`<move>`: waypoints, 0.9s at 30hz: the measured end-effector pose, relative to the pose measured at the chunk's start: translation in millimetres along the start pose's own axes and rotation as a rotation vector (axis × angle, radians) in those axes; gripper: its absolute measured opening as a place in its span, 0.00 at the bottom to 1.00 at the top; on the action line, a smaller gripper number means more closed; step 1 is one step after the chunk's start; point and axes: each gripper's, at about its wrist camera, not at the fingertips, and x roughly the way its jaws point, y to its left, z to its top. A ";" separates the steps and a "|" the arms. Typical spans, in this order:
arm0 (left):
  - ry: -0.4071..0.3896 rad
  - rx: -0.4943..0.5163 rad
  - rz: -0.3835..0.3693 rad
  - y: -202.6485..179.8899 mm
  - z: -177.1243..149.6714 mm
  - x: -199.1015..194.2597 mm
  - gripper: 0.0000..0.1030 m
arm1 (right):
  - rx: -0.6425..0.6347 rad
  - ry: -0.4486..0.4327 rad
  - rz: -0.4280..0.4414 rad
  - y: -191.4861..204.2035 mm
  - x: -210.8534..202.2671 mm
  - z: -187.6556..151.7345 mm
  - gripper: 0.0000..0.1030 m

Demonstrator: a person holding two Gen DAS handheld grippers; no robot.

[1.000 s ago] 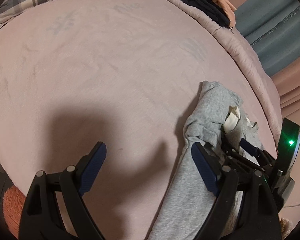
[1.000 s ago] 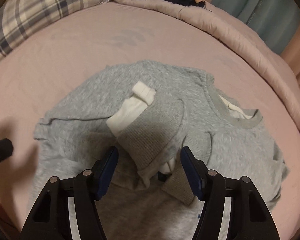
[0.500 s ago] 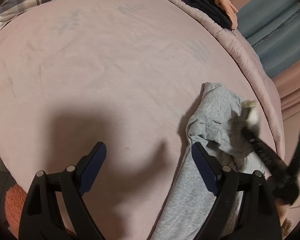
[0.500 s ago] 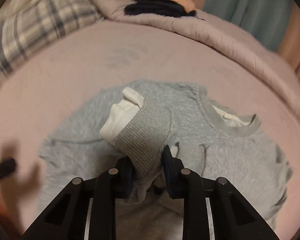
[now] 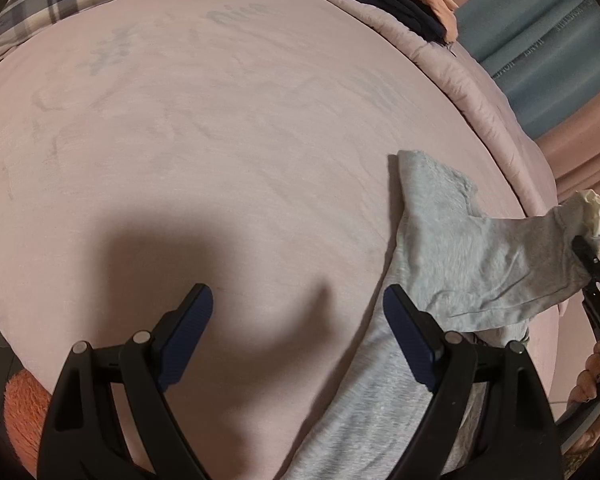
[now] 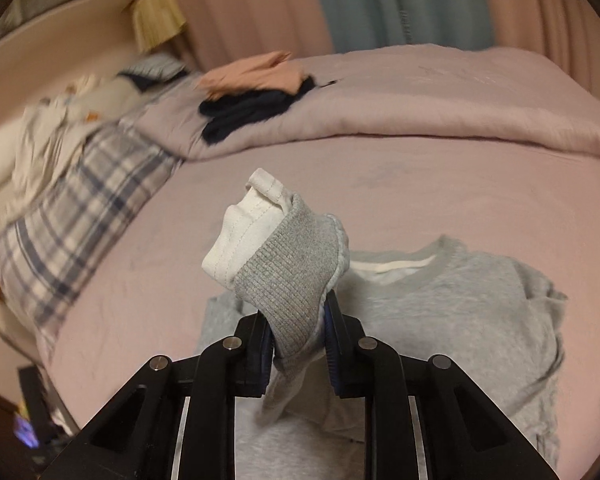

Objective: Fold small clothes
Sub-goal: 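Lift the sleeve and shirt side with the right tool and fold it inward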

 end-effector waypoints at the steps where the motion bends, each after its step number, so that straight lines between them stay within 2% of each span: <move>1: 0.001 0.009 0.000 -2.8 0.4 1.0 0.84 | 0.021 -0.010 0.004 -7.3 -4.3 1.2 0.22; 7: 0.015 0.051 0.000 -18.5 0.4 10.0 0.84 | 0.110 -0.022 -0.011 -37.1 -15.5 -5.2 0.22; 19: 0.052 0.118 0.009 -44.0 -2.7 26.9 0.85 | 0.325 0.137 -0.040 -100.6 19.7 -43.0 0.23; 24: 0.069 0.138 0.014 -48.1 -4.8 31.4 0.85 | 0.371 0.167 -0.079 -112.6 18.6 -55.2 0.25; 27: 0.078 0.153 0.009 -54.4 -2.3 34.5 0.85 | 0.402 0.152 -0.141 -123.0 6.2 -59.7 0.26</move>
